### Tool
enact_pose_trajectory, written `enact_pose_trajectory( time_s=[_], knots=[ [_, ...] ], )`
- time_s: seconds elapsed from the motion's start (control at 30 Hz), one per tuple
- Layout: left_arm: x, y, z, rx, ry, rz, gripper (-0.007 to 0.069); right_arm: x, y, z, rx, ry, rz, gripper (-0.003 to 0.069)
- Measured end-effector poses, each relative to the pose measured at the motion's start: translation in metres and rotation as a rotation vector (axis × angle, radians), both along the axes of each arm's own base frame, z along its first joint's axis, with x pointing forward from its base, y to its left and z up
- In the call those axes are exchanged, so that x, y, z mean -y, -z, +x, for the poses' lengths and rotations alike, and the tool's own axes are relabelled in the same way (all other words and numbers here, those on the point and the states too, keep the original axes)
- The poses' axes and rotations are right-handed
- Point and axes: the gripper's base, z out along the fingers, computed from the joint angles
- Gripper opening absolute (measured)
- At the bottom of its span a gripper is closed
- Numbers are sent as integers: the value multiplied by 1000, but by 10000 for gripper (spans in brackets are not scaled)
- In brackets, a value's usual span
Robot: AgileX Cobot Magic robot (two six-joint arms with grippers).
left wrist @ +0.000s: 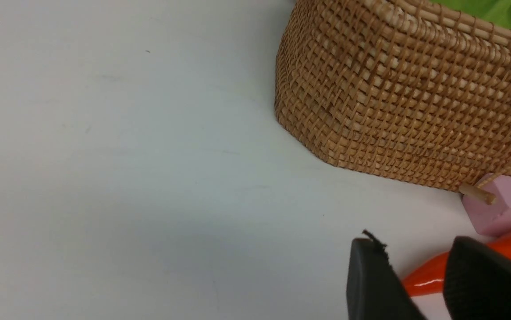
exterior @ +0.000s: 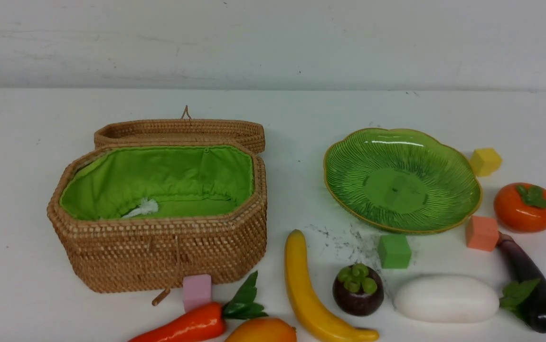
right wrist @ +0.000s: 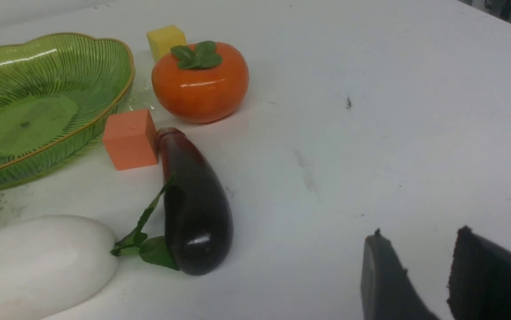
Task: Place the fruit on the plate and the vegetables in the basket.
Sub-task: Grab a tomato with your right arm and place it on the plate on the right.
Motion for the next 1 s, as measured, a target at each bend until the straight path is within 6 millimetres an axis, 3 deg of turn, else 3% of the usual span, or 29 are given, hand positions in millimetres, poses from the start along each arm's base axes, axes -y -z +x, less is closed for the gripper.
enact_pose_trajectory(
  time_s=[0.63,1.0],
  knots=[
    [0,0,0,0,0,0,239,0,-1,1,16,-4,-11,242],
    [0,0,0,0,0,0,239,-11,-43,5,517,-130,-42,242]
  ],
)
